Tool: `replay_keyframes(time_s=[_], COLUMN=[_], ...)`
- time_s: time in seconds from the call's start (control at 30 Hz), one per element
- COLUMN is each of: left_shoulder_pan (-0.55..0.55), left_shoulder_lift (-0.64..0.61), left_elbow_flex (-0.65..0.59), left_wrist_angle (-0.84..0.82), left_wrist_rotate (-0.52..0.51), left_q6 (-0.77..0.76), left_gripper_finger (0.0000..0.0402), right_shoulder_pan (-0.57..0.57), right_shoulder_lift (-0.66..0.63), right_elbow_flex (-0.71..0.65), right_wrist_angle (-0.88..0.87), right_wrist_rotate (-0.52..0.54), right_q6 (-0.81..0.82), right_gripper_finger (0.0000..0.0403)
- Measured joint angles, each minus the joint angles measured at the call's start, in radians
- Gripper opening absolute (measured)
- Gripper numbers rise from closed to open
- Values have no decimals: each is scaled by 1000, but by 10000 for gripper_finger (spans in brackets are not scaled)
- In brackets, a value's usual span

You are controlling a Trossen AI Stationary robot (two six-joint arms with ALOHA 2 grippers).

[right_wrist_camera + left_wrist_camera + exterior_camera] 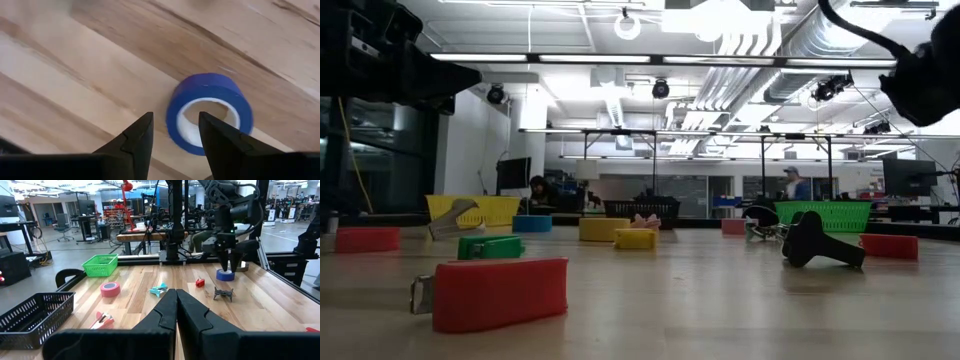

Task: Pick and place Stapler, Stapler remover, tape
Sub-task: Put the dark blue tape into the green bin

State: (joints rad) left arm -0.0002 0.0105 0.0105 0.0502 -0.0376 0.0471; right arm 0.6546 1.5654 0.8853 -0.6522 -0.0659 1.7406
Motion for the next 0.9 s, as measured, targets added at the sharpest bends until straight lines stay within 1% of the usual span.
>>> replay_keyframes(time_s=[0.3, 0.4, 0.5, 0.57, 0.77, 0.9], left_shoulder_pan=[0, 0, 0, 0, 0, 0], left_shoulder_lift=[0, 0, 0, 0, 0, 0], left_elbow_flex=[0, 0, 0, 0, 0, 0], left_wrist_angle=[0, 0, 0, 0, 0, 0], left_wrist_rotate=[0, 0, 0, 0, 0, 0], left_q6=[0, 0, 0, 0, 0, 0], left_gripper_finger=[1, 1, 1, 1, 1, 1], right_shoulder_pan=[8, 8, 8, 9, 6, 7], right_shoulder_lift=[5, 40, 86, 108, 118, 111], right_elbow_flex=[-7, -7, -7, -6, -5, -6], right_wrist_angle=[41, 50, 67, 85, 90, 83], right_wrist_rotate=[35, 20, -22, -22, -22, -20], right_q6=[10, 9, -8, -14, -14, -14], right_gripper_finger=[149, 149, 149, 149, 148, 131])
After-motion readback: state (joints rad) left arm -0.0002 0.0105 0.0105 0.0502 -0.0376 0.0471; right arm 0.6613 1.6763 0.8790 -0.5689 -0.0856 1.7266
